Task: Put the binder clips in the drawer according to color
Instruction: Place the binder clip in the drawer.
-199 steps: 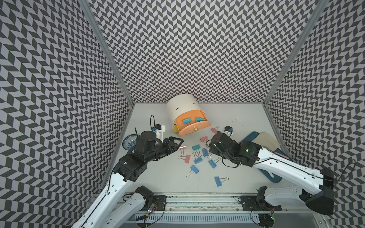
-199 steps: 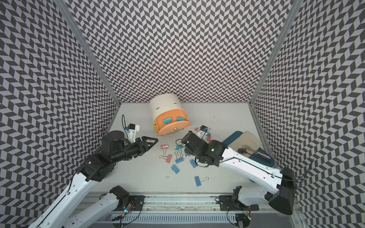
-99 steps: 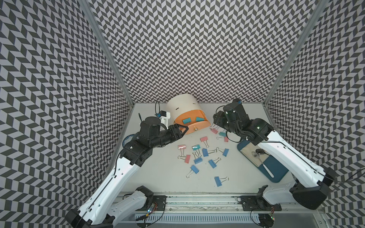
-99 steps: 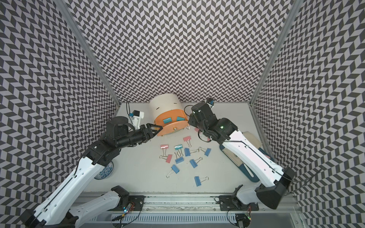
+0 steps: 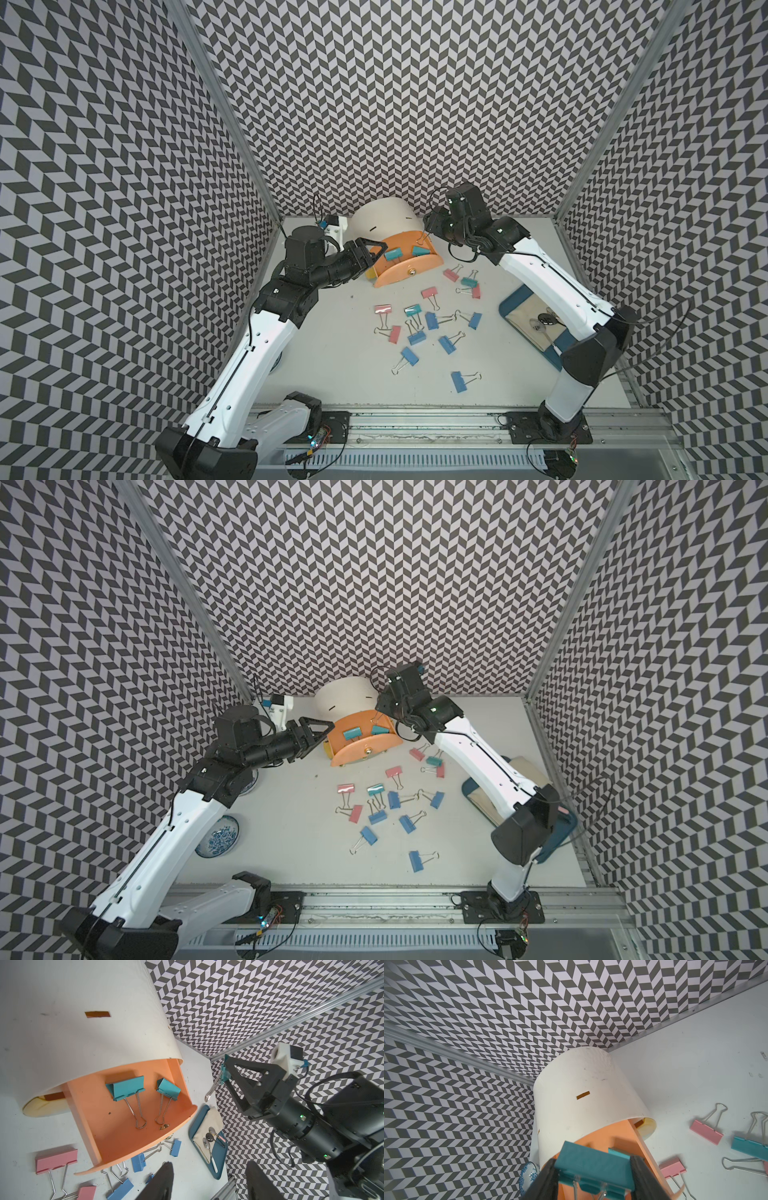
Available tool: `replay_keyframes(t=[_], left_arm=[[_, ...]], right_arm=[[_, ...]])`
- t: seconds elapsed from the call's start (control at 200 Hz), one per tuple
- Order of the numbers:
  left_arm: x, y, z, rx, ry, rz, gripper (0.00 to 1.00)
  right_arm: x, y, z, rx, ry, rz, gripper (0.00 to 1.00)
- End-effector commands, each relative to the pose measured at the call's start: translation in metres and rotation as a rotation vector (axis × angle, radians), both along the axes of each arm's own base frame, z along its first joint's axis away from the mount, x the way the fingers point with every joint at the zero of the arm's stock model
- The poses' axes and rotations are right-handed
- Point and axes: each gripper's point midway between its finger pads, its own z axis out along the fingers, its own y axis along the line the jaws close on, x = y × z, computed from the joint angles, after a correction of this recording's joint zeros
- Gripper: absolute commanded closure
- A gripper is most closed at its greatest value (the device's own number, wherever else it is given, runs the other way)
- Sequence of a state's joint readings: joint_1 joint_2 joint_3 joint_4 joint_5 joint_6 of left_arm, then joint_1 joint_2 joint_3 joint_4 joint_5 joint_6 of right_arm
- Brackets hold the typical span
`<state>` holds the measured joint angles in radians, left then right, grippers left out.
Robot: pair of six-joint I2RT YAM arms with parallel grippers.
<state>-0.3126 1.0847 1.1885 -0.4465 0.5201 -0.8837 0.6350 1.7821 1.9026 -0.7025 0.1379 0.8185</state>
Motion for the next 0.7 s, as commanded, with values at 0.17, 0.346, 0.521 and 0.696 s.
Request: replay_keyframes(t=[0.17,0.346,0.521,0.696], left_arm=[[0.004,0.006,0.013,-0.015,-0.053,-0.014,0.4],[0.005,0.009,0.007,-0.01,-0.04,-0.01,0.41],[0.007,0.01,0.004,-0.01,-0.036,-0.01,0.4],[0.01,0.011,0.005,-0.011,-0.036,-0.01,0.4]], right_arm=[[0.023,0.026,-0.006,0.04,-0.03,0.093,0.52],[0.025,0.031,-0.016,0.027,-0.02,0.12,0.51],[0.027,0.035,-0.022,0.011,-0.02,0.144,0.48],[0.027,0.037,-0.021,0.003,-0.026,0.162,0.43]])
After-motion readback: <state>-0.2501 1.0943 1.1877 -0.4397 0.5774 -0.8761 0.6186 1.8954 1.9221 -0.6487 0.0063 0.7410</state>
